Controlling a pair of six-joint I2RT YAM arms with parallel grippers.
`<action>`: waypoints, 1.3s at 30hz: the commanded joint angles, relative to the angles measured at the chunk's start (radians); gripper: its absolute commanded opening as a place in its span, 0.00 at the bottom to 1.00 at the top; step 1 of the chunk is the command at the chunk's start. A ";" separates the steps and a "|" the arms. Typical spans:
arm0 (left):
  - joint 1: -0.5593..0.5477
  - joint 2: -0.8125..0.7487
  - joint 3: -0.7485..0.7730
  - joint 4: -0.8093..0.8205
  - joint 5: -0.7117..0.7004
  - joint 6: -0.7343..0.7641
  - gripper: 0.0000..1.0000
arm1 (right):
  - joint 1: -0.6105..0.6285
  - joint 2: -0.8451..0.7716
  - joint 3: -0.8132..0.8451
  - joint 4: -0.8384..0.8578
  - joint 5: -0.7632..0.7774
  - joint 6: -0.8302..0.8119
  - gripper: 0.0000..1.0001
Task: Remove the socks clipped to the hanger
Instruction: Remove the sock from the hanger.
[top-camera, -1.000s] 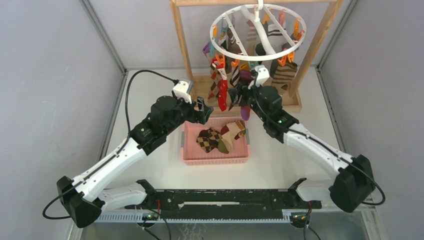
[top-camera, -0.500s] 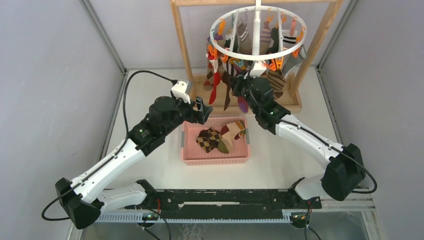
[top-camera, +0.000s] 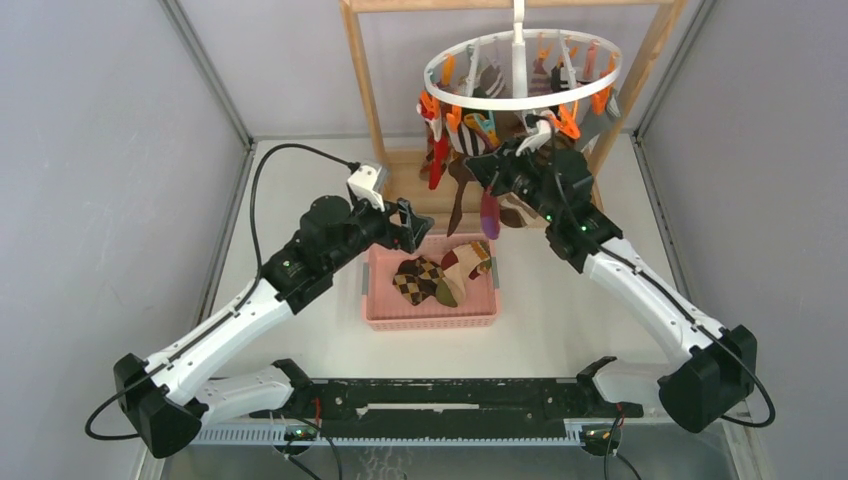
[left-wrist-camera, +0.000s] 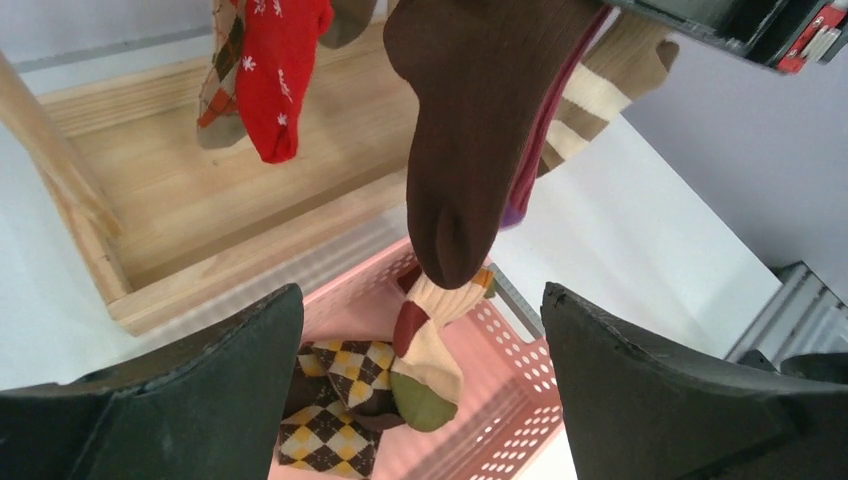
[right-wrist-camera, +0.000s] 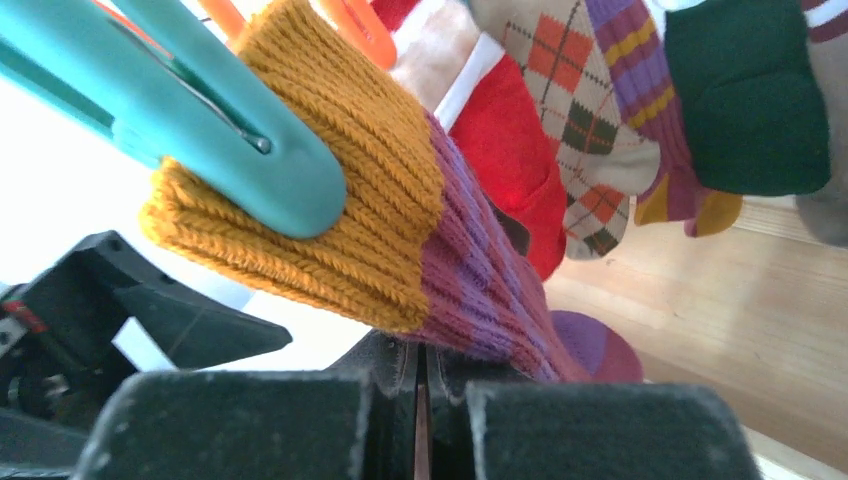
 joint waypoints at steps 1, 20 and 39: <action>0.006 0.006 -0.045 0.129 0.085 -0.024 0.94 | -0.031 -0.058 -0.015 0.010 -0.167 0.105 0.00; -0.005 0.058 -0.108 0.351 0.212 -0.115 1.00 | -0.050 -0.092 -0.016 0.024 -0.318 0.238 0.00; -0.041 0.194 -0.072 0.412 0.193 -0.131 1.00 | -0.048 -0.099 -0.016 0.050 -0.338 0.280 0.00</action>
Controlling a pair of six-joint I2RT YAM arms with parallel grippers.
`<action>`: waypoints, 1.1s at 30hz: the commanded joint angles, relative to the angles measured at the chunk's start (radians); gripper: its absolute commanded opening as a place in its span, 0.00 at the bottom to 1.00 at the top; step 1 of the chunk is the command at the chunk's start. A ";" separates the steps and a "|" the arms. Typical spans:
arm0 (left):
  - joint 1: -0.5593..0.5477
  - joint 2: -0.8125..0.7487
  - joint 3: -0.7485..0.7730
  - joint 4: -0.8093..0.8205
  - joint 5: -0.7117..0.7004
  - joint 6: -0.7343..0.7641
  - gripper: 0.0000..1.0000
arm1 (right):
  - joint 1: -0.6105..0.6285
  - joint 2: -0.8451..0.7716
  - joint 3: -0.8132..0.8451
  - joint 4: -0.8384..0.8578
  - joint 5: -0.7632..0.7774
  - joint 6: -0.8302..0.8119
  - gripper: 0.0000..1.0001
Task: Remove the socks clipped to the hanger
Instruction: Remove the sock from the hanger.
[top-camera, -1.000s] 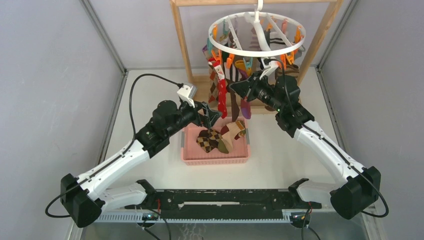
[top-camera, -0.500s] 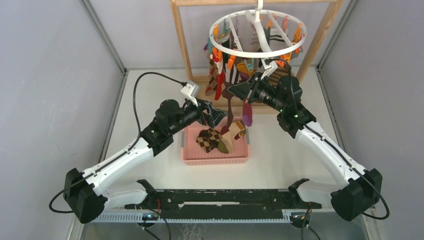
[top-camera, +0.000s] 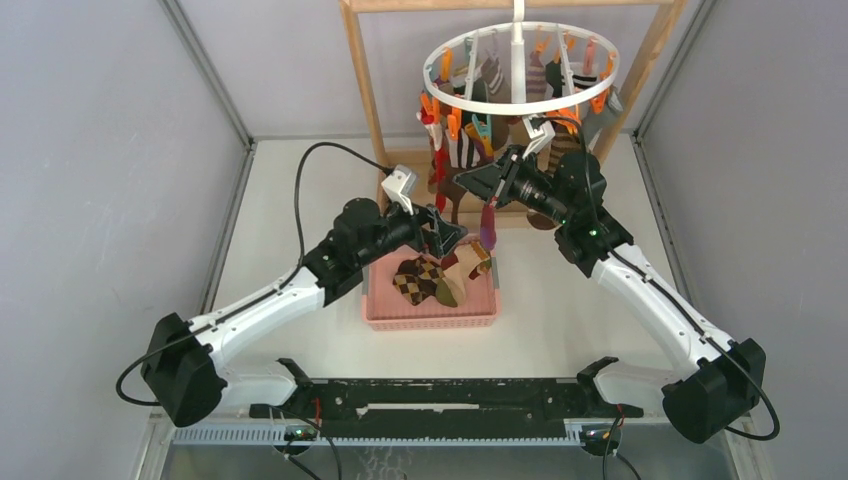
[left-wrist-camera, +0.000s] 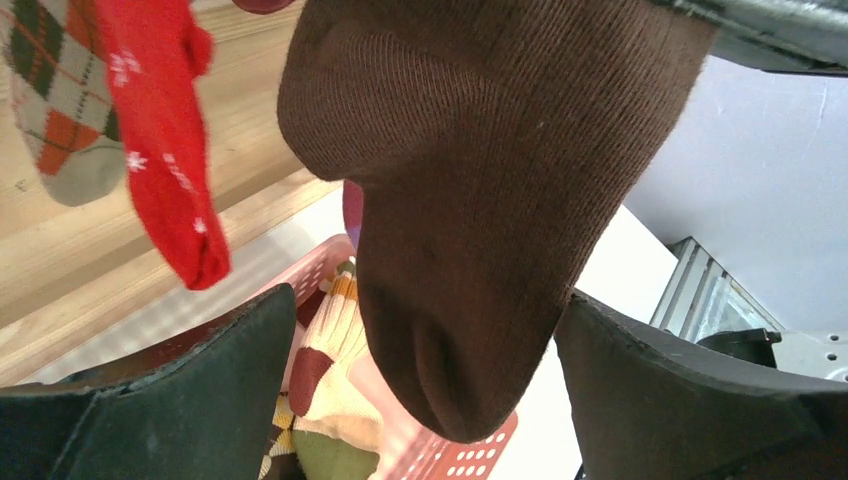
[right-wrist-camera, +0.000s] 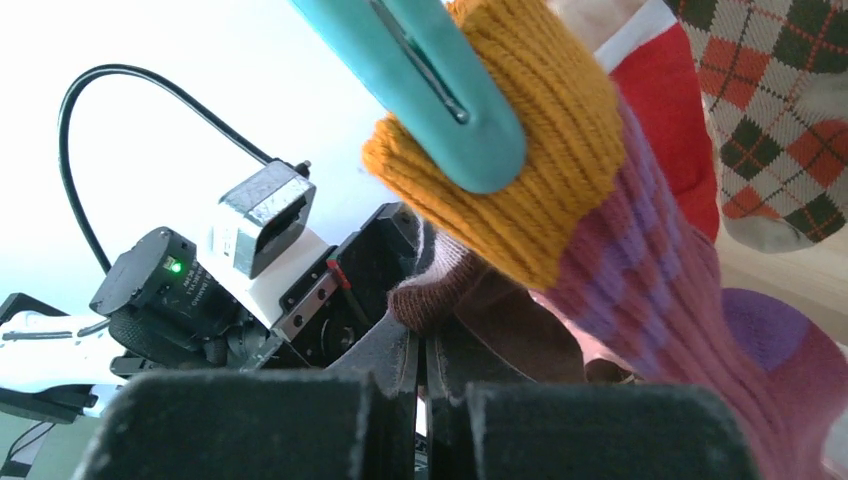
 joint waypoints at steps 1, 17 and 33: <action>-0.013 0.022 0.028 0.074 -0.006 -0.018 1.00 | -0.001 -0.032 0.006 0.066 -0.013 0.022 0.00; -0.035 0.121 0.031 0.172 -0.122 -0.023 0.60 | 0.002 -0.040 0.006 0.058 -0.019 0.022 0.00; -0.035 0.039 0.105 -0.072 -0.123 0.044 0.00 | -0.006 -0.044 0.007 -0.013 -0.012 -0.032 0.01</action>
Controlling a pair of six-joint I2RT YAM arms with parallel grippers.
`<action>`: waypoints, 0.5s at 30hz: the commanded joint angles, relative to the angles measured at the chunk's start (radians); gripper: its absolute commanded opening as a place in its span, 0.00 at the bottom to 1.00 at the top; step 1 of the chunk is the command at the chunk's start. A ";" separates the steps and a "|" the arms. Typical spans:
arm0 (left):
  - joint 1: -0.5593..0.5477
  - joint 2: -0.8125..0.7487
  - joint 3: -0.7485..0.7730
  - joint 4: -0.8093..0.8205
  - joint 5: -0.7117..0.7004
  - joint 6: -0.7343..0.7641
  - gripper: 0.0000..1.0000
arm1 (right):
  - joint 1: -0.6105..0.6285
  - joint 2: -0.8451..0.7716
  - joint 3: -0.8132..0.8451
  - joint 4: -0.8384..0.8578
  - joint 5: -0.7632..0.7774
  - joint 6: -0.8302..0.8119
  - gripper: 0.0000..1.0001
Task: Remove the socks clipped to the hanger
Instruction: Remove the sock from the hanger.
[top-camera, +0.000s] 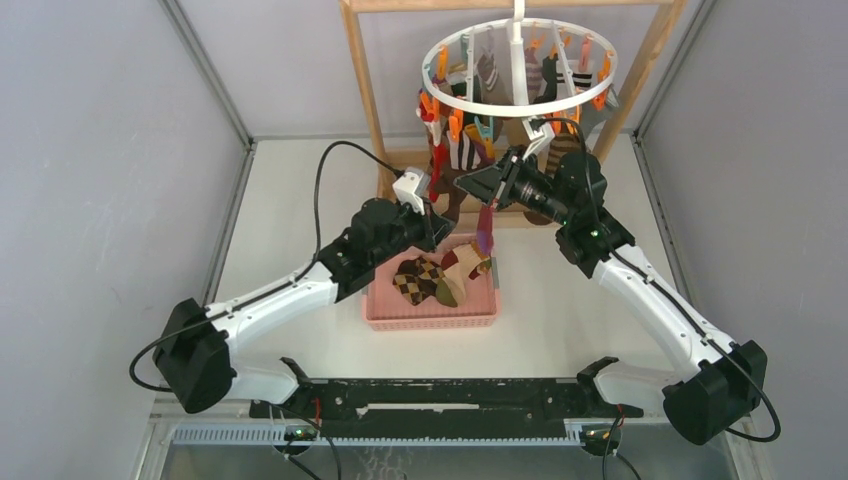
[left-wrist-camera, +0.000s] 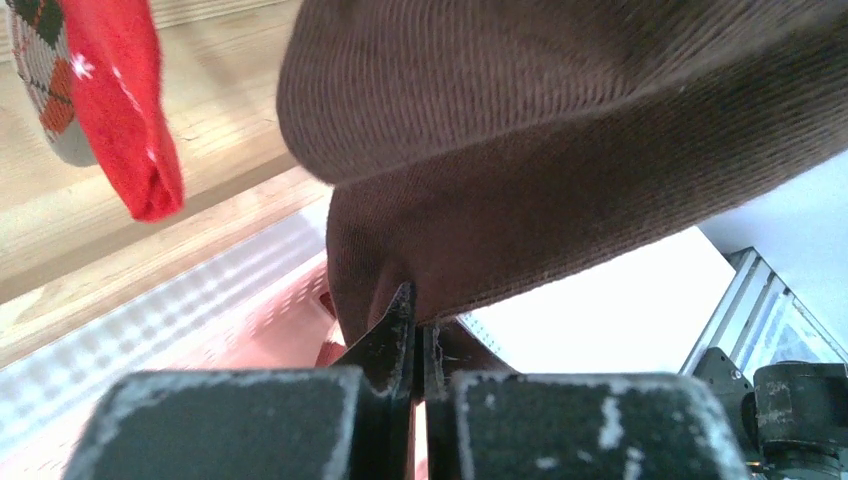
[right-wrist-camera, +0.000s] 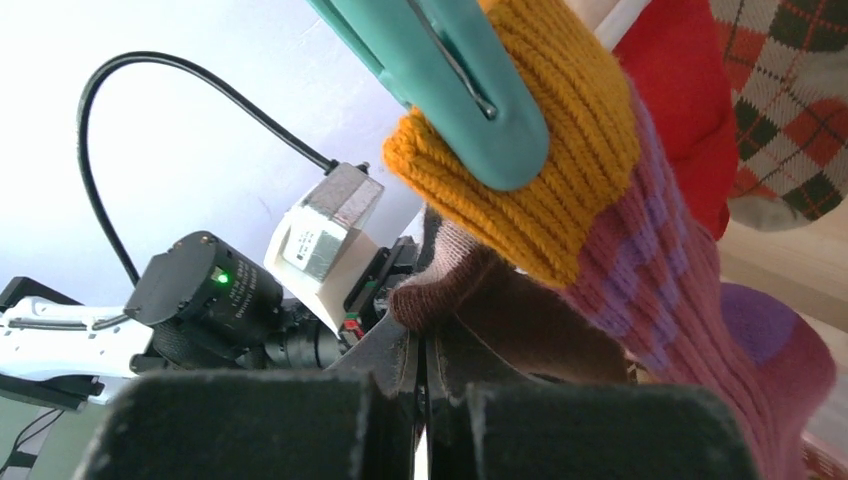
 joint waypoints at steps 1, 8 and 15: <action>-0.003 -0.077 0.088 -0.101 -0.003 0.048 0.00 | -0.005 -0.038 0.007 -0.005 0.005 -0.041 0.05; -0.002 -0.135 0.114 -0.192 -0.008 0.072 0.00 | -0.006 -0.043 0.007 -0.056 0.027 -0.080 0.28; -0.003 -0.177 0.123 -0.255 -0.027 0.086 0.00 | -0.003 -0.063 0.006 -0.110 0.072 -0.114 0.45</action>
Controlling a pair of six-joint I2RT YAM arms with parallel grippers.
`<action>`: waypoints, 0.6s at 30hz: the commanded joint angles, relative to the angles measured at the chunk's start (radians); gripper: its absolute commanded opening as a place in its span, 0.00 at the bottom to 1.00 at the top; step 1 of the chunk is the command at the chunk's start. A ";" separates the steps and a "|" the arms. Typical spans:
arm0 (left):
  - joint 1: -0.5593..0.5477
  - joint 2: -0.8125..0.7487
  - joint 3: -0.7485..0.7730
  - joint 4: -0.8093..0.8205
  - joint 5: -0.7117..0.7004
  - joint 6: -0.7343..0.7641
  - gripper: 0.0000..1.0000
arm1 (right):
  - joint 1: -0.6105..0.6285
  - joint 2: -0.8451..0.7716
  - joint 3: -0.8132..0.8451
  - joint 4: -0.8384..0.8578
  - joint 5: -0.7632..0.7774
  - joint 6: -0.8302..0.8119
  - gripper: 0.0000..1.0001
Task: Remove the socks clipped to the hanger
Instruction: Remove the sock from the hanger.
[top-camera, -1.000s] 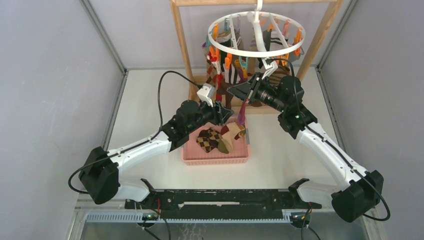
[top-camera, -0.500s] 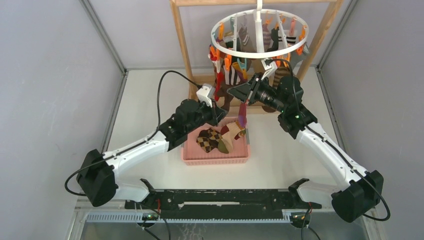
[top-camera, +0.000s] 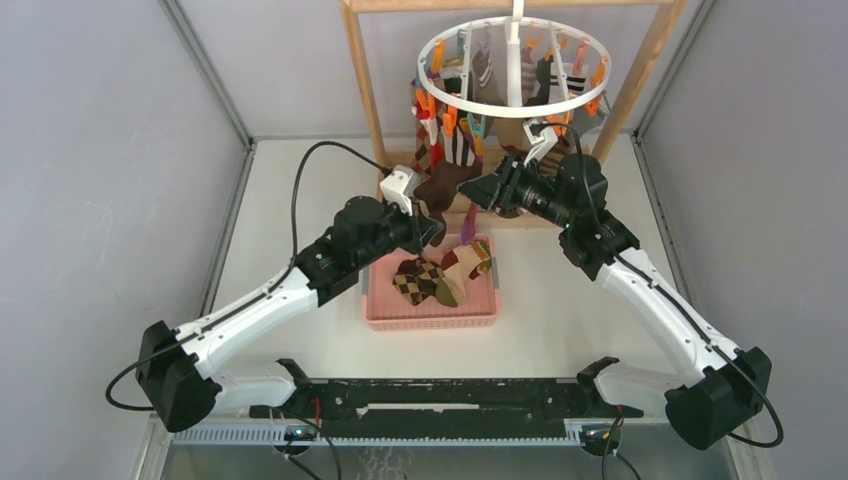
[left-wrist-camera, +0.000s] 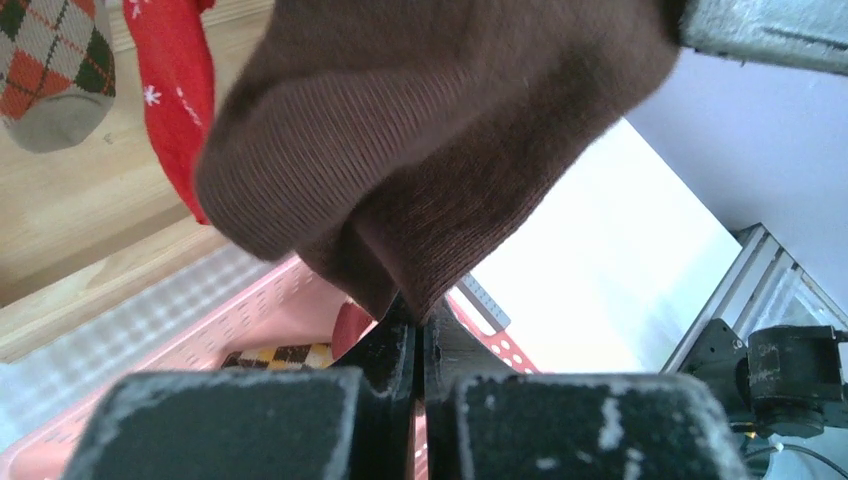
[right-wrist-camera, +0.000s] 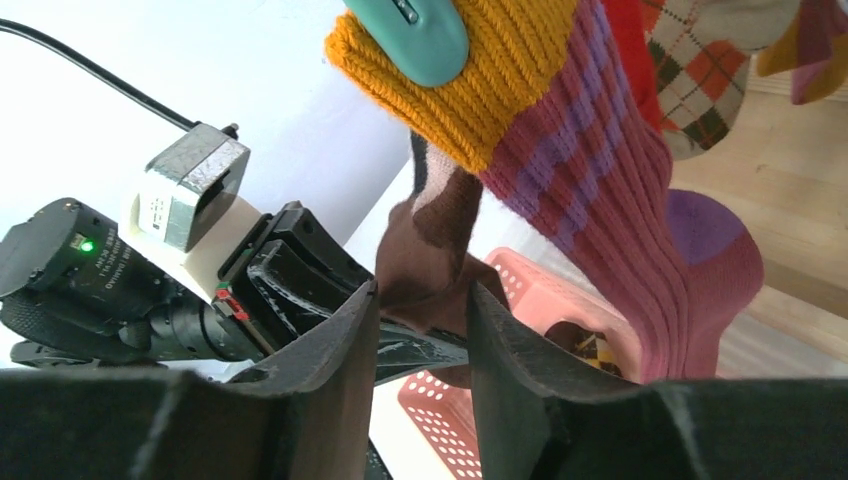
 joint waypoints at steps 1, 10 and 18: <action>-0.003 -0.056 0.070 -0.049 -0.025 0.032 0.00 | 0.002 -0.048 0.006 -0.016 0.049 -0.050 0.47; -0.002 -0.089 0.086 -0.143 -0.101 0.058 0.01 | 0.096 -0.106 0.034 -0.066 0.161 -0.168 0.52; 0.019 -0.101 0.121 -0.209 -0.093 0.061 0.01 | 0.212 -0.132 0.072 -0.047 0.312 -0.282 0.54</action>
